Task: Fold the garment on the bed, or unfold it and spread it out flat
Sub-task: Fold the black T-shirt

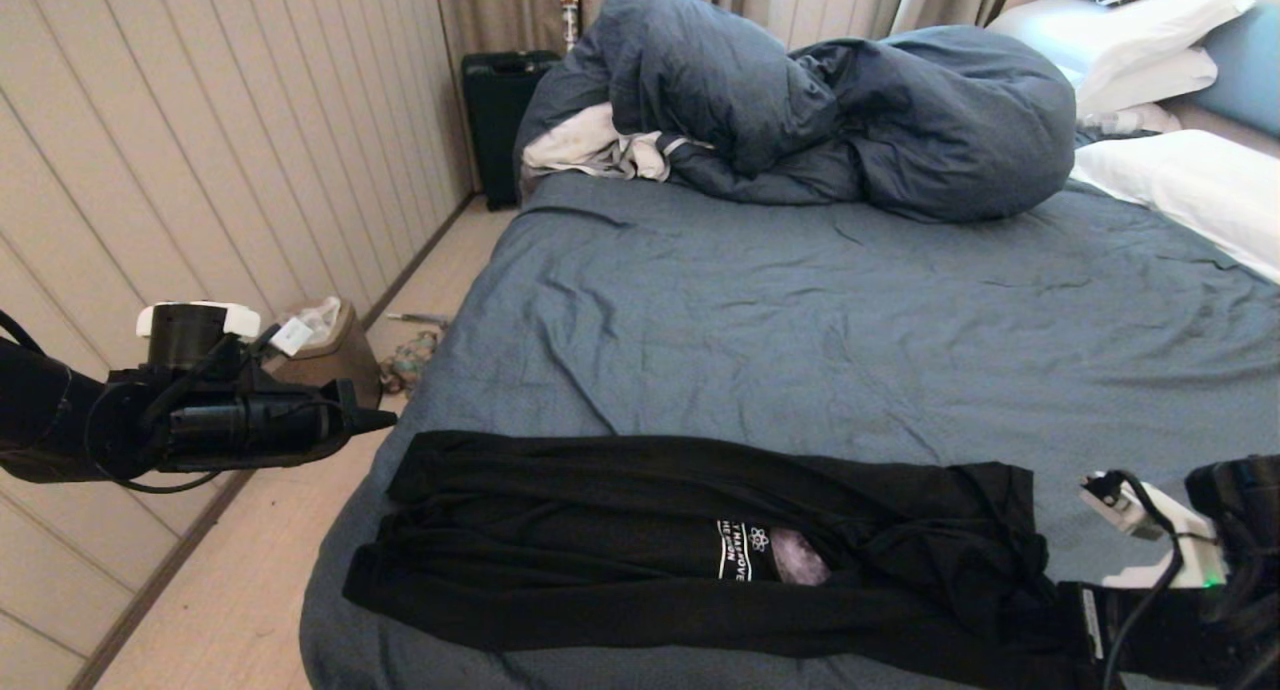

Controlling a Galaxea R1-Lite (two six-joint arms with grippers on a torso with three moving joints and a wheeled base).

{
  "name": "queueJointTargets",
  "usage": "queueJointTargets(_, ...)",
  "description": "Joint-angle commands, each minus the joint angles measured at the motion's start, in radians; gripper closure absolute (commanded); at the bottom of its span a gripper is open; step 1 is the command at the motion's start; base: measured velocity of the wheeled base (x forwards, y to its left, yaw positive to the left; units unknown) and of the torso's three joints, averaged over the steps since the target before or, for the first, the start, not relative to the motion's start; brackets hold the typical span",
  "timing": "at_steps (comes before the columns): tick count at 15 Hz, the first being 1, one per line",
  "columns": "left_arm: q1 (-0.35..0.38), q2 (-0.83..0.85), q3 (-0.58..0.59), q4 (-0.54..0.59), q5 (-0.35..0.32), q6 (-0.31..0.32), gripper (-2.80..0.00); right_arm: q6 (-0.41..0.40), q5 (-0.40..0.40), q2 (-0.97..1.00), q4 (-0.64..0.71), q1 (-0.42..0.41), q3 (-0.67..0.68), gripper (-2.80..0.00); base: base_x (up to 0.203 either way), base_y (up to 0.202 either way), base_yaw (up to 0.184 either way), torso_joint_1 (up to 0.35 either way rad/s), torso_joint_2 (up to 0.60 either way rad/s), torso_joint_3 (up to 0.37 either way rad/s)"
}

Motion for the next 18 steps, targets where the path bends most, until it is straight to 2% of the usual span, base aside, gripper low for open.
queueJointTargets(1, 0.0, 0.001, 0.0, -0.002, -0.003, -0.002, 0.0, 0.005, 0.022, -0.031, 0.004, -0.004, -0.009, -2.8, 0.0, 0.0, 0.0, 0.0, 0.0, 0.0)
queueJointTargets(3, -0.001, 0.001, 0.0, -0.002, -0.003, -0.002, 0.0, 0.025, 0.134, -0.125, 0.037, -0.002, -0.022, -2.8, 0.0, 0.0, 0.0, 0.0, 0.0, 0.0)
queueJointTargets(5, -0.001, -0.001, 0.0, -0.002, -0.003, -0.002, 0.0, 0.037, 0.183, -0.205, 0.181, 0.007, -0.093, -2.8, 0.0, 0.0, 0.0, 0.0, 0.0, 0.0)
queueJointTargets(9, 0.001, -0.007, 0.001, 0.0, -0.003, -0.002, 0.0, 0.064, 0.195, -0.25, 0.284, 0.01, -0.252, -2.8, 0.0, 0.0, 0.0, 0.0, 0.0, 0.0)
queueJointTargets(12, -0.001, -0.012, 0.011, -0.002, -0.003, -0.002, 0.0, 0.09, 0.181, -0.127, 0.286, 0.006, -0.325, -2.8, 0.0, 0.0, 0.0, 0.0, 0.0, 0.0)
queueJointTargets(13, -0.001, -0.017, 0.013, -0.001, -0.003, -0.004, 0.0, 0.092, 0.166, -0.064, 0.285, 0.006, -0.349, 0.0, 0.0, 0.0, 0.0, 0.0, 0.0, 0.0)
queueJointTargets(15, -0.001, -0.017, 0.012, 0.0, -0.003, -0.002, 0.0, 0.088, 0.123, 0.041, 0.279, 0.009, -0.389, 0.0, 0.0, 0.0, 0.0, 0.0, 0.0, 0.0)
queueJointTargets(18, -0.004, -0.007, 0.009, 0.0, -0.003, -0.001, 0.0, 0.047, 0.098, 0.083, 0.259, 0.079, -0.402, 0.0, 0.0, 0.0, 0.0, 0.0, 0.0, 0.0)
